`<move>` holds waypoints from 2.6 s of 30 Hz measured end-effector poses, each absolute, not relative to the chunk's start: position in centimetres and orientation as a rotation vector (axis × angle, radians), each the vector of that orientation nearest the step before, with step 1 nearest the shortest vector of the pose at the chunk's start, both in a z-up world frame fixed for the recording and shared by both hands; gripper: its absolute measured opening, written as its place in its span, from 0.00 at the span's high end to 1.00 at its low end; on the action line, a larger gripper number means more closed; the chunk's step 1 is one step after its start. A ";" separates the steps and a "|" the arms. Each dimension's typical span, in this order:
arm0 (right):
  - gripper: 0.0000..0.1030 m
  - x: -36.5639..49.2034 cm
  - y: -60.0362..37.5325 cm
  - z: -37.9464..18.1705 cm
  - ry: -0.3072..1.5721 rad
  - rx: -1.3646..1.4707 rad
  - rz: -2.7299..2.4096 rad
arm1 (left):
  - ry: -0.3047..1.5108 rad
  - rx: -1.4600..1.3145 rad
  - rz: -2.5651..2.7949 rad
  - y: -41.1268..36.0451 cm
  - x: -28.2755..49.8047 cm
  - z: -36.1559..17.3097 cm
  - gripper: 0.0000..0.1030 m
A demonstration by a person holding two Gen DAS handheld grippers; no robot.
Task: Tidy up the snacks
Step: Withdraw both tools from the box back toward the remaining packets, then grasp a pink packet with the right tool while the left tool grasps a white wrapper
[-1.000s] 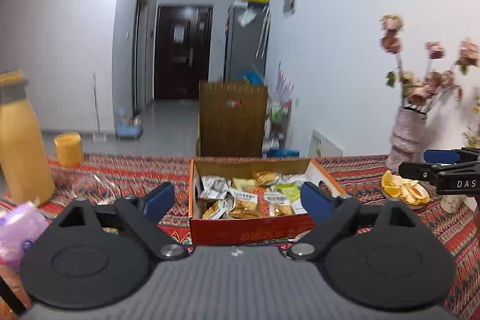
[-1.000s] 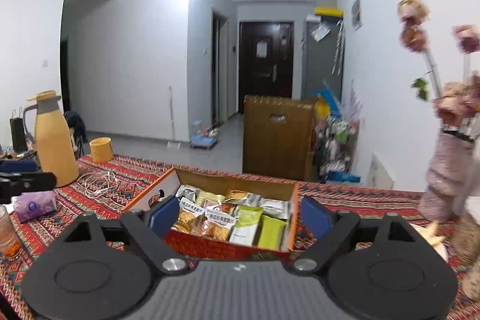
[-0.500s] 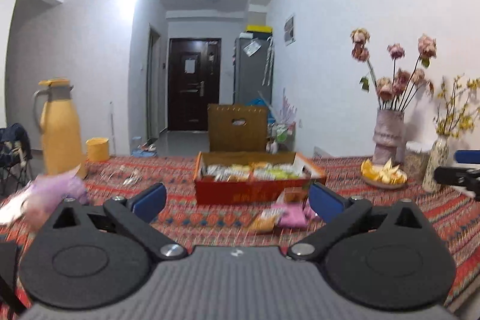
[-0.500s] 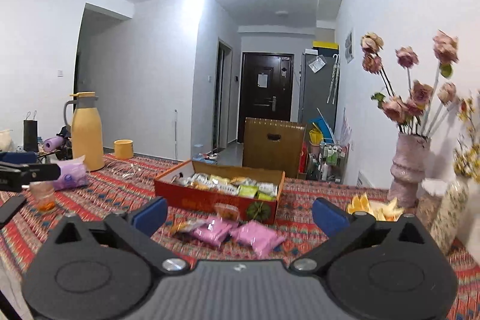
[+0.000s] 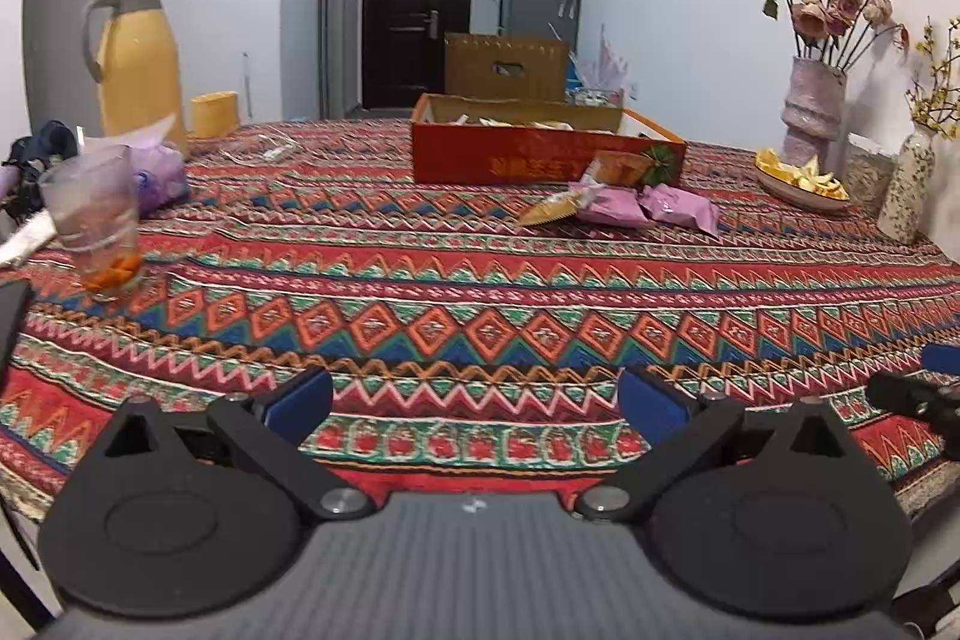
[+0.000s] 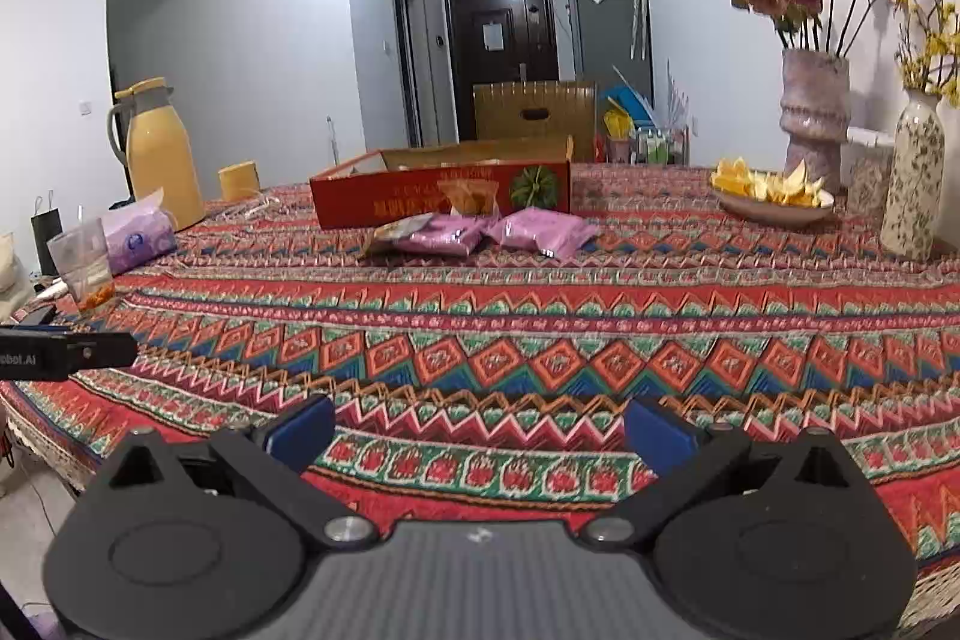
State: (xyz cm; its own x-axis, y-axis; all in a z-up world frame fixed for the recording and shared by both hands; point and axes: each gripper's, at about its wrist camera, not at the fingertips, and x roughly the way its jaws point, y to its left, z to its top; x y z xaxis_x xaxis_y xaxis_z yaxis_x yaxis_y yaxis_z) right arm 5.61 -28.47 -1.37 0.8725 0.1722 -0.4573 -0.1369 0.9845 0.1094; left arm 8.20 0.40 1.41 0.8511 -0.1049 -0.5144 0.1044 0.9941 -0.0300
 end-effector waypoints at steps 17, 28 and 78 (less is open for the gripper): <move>0.00 10.6 -28.7 -1.8 0.543 0.063 0.163 | 0.619 -0.016 -0.143 -0.2 13.8 0.7 0.00; 0.00 16.1 -28.1 -1.8 0.567 0.055 0.160 | 0.654 -0.014 -0.249 -2.2 22.1 1.2 0.00; 0.41 29.0 -20.3 -1.1 0.708 0.064 0.215 | 0.746 -0.216 -0.358 2.2 28.2 1.2 0.91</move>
